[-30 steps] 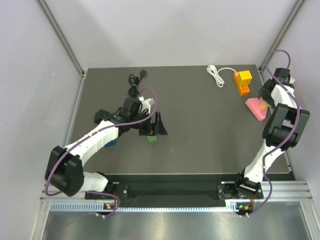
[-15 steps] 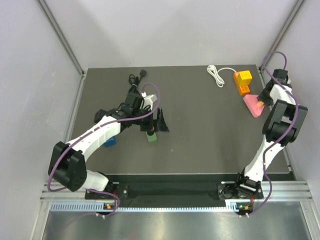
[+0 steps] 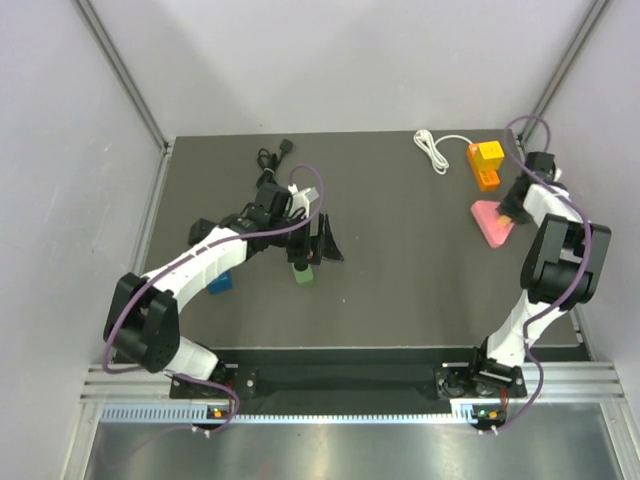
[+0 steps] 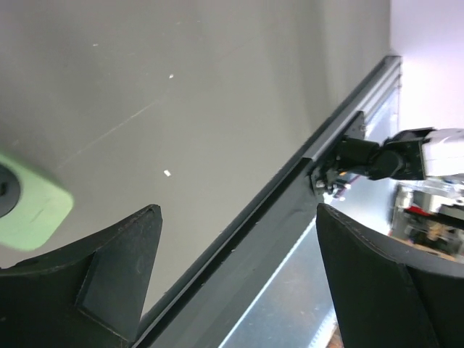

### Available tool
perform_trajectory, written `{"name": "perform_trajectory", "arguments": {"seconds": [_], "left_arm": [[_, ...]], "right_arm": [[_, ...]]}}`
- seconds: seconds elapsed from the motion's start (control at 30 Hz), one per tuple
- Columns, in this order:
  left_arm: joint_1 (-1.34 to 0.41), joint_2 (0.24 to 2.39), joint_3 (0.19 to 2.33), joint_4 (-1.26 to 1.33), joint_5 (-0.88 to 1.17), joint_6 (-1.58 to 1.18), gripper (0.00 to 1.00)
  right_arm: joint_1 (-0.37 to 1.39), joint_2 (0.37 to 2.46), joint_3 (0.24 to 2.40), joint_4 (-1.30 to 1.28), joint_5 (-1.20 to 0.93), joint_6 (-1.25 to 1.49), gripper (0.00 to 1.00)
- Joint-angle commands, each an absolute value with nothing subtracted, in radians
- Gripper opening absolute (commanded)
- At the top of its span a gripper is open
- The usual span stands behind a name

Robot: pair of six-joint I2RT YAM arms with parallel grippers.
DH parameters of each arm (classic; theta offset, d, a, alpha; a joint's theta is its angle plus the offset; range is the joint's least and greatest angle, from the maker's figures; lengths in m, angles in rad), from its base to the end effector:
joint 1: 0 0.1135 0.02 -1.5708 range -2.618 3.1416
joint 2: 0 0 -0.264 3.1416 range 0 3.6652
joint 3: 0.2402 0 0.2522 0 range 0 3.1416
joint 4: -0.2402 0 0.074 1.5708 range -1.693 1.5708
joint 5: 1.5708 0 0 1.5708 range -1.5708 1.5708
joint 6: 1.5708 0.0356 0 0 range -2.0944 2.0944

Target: Pull the plug off the socket

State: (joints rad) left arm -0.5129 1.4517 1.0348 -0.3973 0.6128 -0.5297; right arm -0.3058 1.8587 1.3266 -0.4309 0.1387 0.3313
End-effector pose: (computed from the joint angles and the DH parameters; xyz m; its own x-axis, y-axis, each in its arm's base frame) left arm 0.2581 -0.1688 0.2563 -0.9234 0.0457 -0.3811 0.3231 0.6282 -0.7078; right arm 0.3789 -0.1248 0.2044 -0.6188 0.5332 -0.5769 0.6078 0.7902 0.0784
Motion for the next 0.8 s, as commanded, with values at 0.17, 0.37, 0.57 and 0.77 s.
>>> {"name": "perform_trajectory", "arguments": {"seconds": [0.17, 0.37, 0.57, 0.77], "left_arm": [[-0.523, 1.528, 1.062, -0.178, 0.716, -0.676, 0.89], [-0.552, 1.592, 1.031, -0.046, 0.696, -0.750, 0.81], [-0.575, 1.695, 1.046, 0.047, 0.669, -0.788, 0.73], [-0.591, 1.814, 1.126, 0.051, 0.669, -0.810, 0.84]], "right_arm": [[-0.023, 1.640, 1.096, -0.428, 0.098, 0.345, 0.00], [0.233, 1.594, 1.037, -0.405, 0.066, 0.399, 0.01], [0.347, 1.594, 1.040, -0.385, 0.016, 0.422, 0.01], [0.400, 1.615, 1.042, -0.330, -0.051, 0.462, 0.00]]}}
